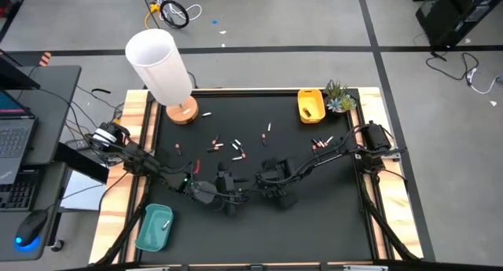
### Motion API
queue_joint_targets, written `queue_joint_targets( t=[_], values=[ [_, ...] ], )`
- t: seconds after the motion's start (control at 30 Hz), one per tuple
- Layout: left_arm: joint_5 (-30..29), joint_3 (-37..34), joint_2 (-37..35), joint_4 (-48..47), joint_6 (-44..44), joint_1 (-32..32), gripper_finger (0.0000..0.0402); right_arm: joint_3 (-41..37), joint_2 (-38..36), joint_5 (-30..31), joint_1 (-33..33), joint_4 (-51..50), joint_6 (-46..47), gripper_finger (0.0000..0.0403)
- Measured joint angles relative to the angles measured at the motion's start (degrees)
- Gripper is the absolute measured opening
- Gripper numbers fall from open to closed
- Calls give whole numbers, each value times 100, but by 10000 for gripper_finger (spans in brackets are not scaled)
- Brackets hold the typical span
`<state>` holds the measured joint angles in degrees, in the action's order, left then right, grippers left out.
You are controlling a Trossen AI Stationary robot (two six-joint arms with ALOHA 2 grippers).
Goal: Sort batteries
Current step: Put the black battery into the yellow bin
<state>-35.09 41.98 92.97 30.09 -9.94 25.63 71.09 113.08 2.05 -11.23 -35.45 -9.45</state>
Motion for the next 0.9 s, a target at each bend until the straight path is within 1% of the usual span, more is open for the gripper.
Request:
queue_joint_targets(
  t=[0.13,0.37,0.57,0.73,0.9],
  values=[
    [4,0,0,11,-64,-12,161,0,2,113,-1,-7,258,24],
    [-23,0,-2,-17,-117,-48,161,-11,-68,115,-1,43,608,23],
    [-199,0,-1,54,-126,-49,161,-48,-438,210,14,62,943,23],
    [-268,0,-2,143,-100,-48,161,-39,-957,572,3,157,1264,23],
    [-302,0,0,149,57,-48,161,-26,-1559,1179,-128,395,1432,23]
  ],
)
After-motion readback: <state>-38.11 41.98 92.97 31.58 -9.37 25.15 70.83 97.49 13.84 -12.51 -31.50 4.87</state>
